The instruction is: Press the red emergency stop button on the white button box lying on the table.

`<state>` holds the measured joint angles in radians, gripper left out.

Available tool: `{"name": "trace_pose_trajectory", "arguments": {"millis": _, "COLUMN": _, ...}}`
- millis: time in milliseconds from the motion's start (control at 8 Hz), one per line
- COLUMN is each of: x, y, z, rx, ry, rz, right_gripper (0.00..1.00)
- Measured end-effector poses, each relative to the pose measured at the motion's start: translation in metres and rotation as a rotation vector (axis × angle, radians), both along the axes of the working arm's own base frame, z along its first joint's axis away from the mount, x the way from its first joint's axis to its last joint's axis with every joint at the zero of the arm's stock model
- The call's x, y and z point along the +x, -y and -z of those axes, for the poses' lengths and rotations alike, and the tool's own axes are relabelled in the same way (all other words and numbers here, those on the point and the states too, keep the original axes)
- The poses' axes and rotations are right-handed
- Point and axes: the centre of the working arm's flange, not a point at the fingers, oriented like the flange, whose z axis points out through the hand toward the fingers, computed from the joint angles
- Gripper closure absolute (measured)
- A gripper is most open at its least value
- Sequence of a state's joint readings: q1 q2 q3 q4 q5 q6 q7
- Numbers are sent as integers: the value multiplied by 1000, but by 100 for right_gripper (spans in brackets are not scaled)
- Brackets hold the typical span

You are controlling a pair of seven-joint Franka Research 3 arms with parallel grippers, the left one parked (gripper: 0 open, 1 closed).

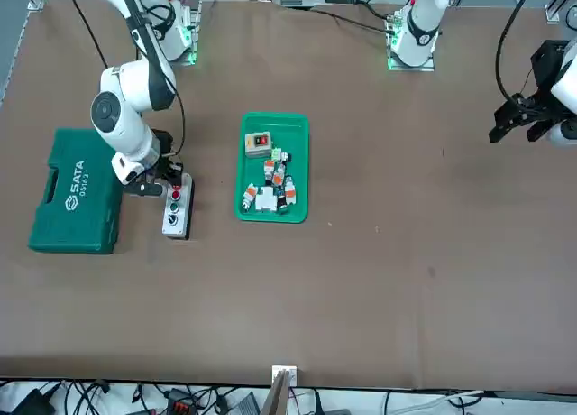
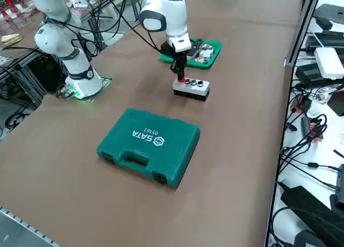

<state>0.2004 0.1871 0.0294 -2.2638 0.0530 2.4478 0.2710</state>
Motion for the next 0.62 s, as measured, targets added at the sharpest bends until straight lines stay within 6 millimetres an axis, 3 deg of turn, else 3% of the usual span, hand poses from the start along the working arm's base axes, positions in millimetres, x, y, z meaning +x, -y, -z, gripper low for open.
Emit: {"name": "trace_pose_trajectory", "arguments": {"millis": 625, "x": 1, "y": 0, "z": -2, "rx": 1, "ry": 3, "rz": 3, "right_gripper": 98}}
